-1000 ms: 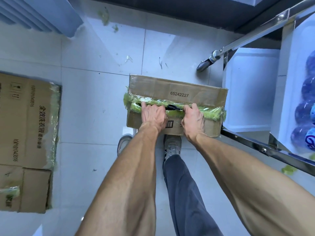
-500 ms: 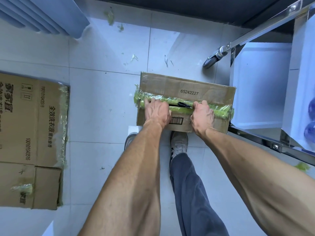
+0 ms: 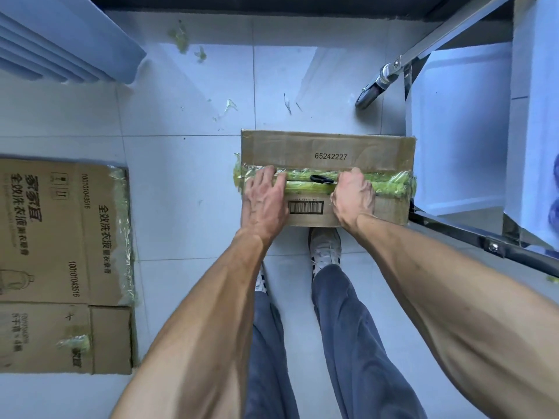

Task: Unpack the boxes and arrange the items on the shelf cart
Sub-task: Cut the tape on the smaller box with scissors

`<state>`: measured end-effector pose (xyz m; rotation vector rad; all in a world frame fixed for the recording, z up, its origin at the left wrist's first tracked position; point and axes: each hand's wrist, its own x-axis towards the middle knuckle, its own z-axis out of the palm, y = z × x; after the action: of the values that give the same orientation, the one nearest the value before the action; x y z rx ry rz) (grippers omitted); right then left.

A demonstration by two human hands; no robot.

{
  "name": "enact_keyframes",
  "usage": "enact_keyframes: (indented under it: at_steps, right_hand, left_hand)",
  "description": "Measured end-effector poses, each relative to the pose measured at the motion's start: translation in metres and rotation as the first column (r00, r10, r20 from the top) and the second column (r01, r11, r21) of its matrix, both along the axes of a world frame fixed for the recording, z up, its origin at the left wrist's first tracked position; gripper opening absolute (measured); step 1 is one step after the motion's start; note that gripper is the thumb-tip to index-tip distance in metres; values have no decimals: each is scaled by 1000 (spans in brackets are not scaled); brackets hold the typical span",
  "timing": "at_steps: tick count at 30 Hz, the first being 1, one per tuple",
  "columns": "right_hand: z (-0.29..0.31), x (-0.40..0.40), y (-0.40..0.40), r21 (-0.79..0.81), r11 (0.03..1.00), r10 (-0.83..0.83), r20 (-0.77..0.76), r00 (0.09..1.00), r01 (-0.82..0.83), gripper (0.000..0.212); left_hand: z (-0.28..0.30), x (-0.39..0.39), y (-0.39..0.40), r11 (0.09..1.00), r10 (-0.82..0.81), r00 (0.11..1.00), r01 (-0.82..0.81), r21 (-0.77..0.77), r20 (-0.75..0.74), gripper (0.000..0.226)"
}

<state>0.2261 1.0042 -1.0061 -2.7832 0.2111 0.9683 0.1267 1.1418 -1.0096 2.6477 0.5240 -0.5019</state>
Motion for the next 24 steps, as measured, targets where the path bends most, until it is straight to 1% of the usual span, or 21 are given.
enact_keyframes:
  at_steps: [2, 3, 6, 8, 9, 11, 14, 16, 18, 19, 21, 24]
  right_hand:
    - [3, 5, -1, -12, 998, 62, -50, 997, -63, 34]
    - [6, 8, -2, -10, 997, 75, -54, 996, -76, 33]
    - [12, 15, -14, 14, 987, 158, -20, 987, -158, 31]
    - [15, 16, -22, 37, 972, 231, -18, 973, -231, 27]
    - [17, 17, -25, 21, 961, 275, -6, 961, -275, 23]
    - [20, 19, -30, -11, 942, 336, 13, 942, -335, 23]
    - [23, 23, -41, -42, 922, 386, 0, 923, -386, 21]
    - [23, 30, -55, -58, 929, 365, -32, 931, -366, 24]
    - [22, 37, -73, -130, 935, 334, 6, 943, -331, 22]
    - [23, 39, -80, -175, 927, 342, 25, 939, -333, 20]
    - [27, 40, -87, -214, 916, 356, 45, 933, -339, 19]
    - [28, 39, -95, -258, 904, 356, 16, 935, -340, 17]
  left_hand:
    - [-1, 15, -19, 995, -23, 999, 19, -95, -45, 27]
    - [-3, 21, -27, 993, -28, 996, 18, -114, -81, 22]
    - [-7, 34, -40, 996, 8, 988, -21, -81, -153, 22]
    - [-8, 39, -45, 999, 2, 980, -11, -42, -200, 21]
    - [-7, 40, -46, 1000, -2, 973, -5, -29, -230, 21]
    - [-7, 43, -52, 1000, 15, 956, -17, -3, -293, 25]
    - [-7, 47, -64, 999, 50, 931, -44, 24, -361, 36]
    - [-6, 50, -72, 998, 63, 913, -49, 45, -402, 42]
    - [-7, 51, -77, 997, 65, 897, -38, 70, -436, 46]
    - [-7, 51, -79, 996, 63, 892, -30, 80, -447, 48]
    - [-10, 51, -81, 996, 66, 884, -31, 82, -464, 54]
    - [-9, 52, -82, 996, 72, 868, -37, 80, -491, 59]
